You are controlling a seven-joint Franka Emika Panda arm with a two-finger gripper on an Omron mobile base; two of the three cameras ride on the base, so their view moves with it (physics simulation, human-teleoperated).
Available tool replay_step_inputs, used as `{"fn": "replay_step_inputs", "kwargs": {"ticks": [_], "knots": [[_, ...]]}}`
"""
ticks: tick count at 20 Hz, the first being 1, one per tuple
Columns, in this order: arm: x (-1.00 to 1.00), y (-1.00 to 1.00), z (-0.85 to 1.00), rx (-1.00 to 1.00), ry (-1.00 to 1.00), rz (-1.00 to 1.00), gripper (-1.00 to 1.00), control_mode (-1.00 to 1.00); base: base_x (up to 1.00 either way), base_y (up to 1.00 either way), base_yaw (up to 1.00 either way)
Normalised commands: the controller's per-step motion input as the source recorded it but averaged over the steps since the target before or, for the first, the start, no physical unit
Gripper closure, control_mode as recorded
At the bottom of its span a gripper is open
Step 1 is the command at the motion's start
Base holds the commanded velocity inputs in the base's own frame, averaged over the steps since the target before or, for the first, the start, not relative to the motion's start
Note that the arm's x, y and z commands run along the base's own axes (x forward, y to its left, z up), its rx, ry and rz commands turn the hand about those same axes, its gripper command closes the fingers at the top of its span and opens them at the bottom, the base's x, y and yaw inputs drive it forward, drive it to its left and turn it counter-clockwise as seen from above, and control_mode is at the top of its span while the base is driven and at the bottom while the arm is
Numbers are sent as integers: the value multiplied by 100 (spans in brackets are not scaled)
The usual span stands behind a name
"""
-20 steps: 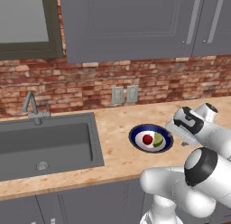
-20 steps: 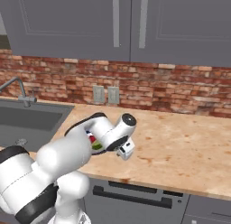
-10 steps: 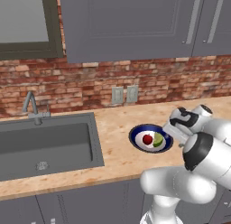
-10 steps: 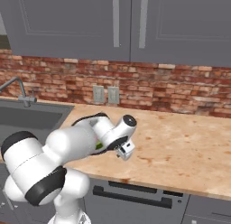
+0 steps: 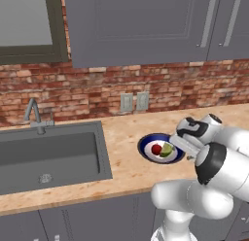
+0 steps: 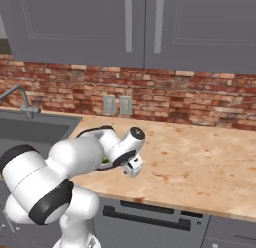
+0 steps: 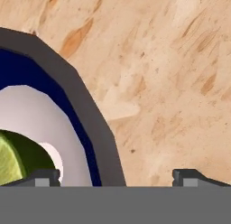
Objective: Dump the lemon wedge and apple from the bowl so the bowl can be washed. Place the bowl in the sink after clearing the leftovers.
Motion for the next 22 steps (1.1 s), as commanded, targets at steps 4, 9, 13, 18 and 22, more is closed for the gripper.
{"fn": "replay_step_inputs", "kwargs": {"ticks": [4,9,13,18,22], "knots": [[0,0,-28,0,0,0,100,-100,0,0,0],[0,0,-1,0,0,0,100,-100,0,0,0],[0,0,0,0,0,0,100,-100,0,0,0],[-2,1,5,0,-1,0,100,-100,0,0,0],[-16,11,46,0,-8,0,100,-100,0,0,0]]}}
